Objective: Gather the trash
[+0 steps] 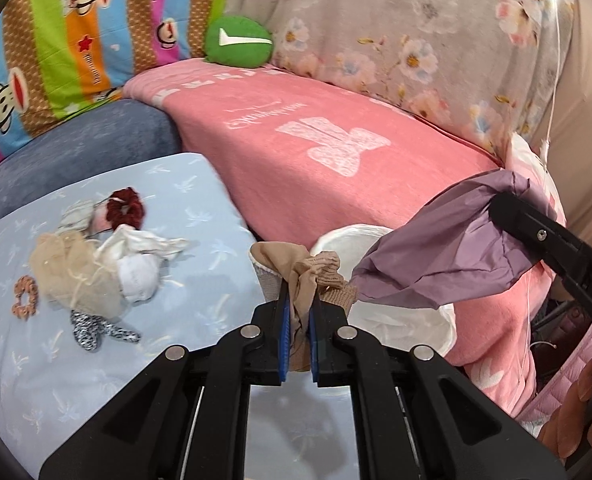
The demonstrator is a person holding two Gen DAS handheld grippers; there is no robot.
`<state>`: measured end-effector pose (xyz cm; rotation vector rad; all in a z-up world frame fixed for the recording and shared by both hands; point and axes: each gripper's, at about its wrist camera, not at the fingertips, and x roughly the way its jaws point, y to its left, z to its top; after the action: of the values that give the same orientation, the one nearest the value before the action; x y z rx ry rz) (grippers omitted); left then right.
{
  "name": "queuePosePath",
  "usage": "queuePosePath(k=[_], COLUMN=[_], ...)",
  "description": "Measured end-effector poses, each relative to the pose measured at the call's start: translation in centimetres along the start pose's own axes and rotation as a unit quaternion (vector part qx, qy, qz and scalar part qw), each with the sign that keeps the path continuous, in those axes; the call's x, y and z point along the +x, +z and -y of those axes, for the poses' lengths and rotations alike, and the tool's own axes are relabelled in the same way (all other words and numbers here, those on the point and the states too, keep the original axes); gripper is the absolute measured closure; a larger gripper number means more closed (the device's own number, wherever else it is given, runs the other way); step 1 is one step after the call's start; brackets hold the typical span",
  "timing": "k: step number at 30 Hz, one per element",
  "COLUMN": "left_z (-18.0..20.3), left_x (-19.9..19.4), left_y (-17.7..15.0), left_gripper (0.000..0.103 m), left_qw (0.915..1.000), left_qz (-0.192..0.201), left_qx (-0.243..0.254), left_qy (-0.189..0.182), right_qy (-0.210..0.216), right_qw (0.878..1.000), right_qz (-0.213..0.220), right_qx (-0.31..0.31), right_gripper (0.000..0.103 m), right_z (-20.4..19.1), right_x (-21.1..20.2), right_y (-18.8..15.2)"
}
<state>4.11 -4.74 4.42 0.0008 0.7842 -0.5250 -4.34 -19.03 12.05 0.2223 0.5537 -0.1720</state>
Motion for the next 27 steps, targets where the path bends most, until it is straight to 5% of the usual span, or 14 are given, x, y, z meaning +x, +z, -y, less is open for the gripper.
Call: queuePosePath(k=[16, 18, 20, 27], left_z=[4.7, 4.2, 3.1, -0.6], left_x=[4.4, 4.6, 4.6, 6.1], left_y=[1.0, 0.7, 0.1, -3.6], left_gripper=[0.093, 0.079, 0.044, 0.039], left_qw=[0.9982, 0.9983, 0.9989, 0.9961], left_qz=[-0.031, -0.037, -0.04, -0.086], left_qx=[0.038, 0.034, 0.02, -0.018], left_qy=[-0.034, -0.028, -0.016, 0.0], right_qy=[-0.035, -0.036, -0.036, -0.03], right_qw=[0.998, 0.998, 0.998, 0.997], right_qz=[-0.033, -0.038, -0.044, -0.063], right_qx=[0.034, 0.036, 0.037, 0.039], right_gripper=[0.097, 0.096, 0.096, 0.096], right_z=[5.1, 5.4, 5.6, 5.6], right_x=[3.1, 3.6, 4.1, 5.5], right_y=[-1.2, -1.4, -1.7, -2.8])
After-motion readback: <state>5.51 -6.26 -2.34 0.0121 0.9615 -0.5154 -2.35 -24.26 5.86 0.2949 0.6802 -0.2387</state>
